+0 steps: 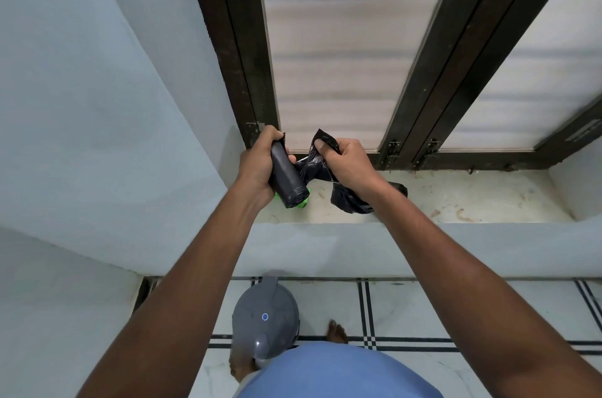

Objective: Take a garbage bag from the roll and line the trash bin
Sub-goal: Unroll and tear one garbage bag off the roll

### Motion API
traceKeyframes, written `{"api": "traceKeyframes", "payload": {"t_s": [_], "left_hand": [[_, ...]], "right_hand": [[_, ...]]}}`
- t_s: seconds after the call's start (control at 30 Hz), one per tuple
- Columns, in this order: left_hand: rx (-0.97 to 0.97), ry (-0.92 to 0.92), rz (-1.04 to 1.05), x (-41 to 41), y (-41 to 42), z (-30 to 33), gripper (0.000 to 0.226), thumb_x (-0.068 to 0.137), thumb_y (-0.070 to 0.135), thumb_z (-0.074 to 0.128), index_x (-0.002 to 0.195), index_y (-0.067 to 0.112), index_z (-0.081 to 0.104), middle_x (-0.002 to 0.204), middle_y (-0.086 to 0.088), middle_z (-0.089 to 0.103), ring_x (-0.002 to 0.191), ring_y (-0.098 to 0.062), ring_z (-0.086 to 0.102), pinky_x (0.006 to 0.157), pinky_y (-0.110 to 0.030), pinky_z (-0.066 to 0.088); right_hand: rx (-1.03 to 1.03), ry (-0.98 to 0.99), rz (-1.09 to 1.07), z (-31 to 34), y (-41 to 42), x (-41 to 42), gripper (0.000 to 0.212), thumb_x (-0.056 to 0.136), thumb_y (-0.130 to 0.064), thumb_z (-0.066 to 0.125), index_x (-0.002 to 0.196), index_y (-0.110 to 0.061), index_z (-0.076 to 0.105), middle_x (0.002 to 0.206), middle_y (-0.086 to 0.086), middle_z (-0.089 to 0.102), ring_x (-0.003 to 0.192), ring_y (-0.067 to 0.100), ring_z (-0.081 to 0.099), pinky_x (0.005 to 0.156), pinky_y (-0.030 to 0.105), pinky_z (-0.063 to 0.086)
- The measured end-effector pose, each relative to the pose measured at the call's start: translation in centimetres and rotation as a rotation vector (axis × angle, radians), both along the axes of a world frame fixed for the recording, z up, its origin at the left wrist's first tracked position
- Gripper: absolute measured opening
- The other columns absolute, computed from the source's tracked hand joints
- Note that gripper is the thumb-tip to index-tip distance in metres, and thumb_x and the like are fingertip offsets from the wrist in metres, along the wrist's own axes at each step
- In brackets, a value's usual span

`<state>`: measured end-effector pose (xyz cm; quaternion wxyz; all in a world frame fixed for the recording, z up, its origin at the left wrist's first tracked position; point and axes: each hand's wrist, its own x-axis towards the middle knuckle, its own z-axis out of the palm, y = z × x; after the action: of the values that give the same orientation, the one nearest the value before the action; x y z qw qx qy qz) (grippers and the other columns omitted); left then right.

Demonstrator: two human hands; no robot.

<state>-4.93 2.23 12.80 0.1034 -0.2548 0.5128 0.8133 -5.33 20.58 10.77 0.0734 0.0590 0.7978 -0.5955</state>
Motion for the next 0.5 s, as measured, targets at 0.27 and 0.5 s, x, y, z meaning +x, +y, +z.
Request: {"api": "traceKeyframes", "payload": {"t_s": [0.27,0.5], "left_hand": [[-0.017,0.036,-0.004,0.3,-0.2,0.2,0.020,0.082,0.024,0.079,0.089,0.010,0.067,0.072,-0.006,0.065,0.057,-0.021,0.061,0.061,-0.031,0.055],[-0.415,0.132,-0.134,0.1,-2.0,-0.4,0.031,0.079,0.021,0.086,0.106,0.008,0.078,0.089,-0.006,0.079,0.086,-0.027,0.079,0.090,-0.049,0.065]], "right_hand": [[0.092,-0.027,0.016,0.0,-0.4,-0.2,0.047,0.111,-0.038,0.065,0.068,-0.021,0.054,0.054,-0.011,0.048,0.048,0.009,0.041,0.058,0.032,0.033],[0.006,-0.090,0.309,1.5,0.4,1.5,0.036,0.103,-0.047,0.077,0.094,-0.012,0.083,0.072,-0.007,0.071,0.063,0.008,0.060,0.062,0.021,0.046]]}}
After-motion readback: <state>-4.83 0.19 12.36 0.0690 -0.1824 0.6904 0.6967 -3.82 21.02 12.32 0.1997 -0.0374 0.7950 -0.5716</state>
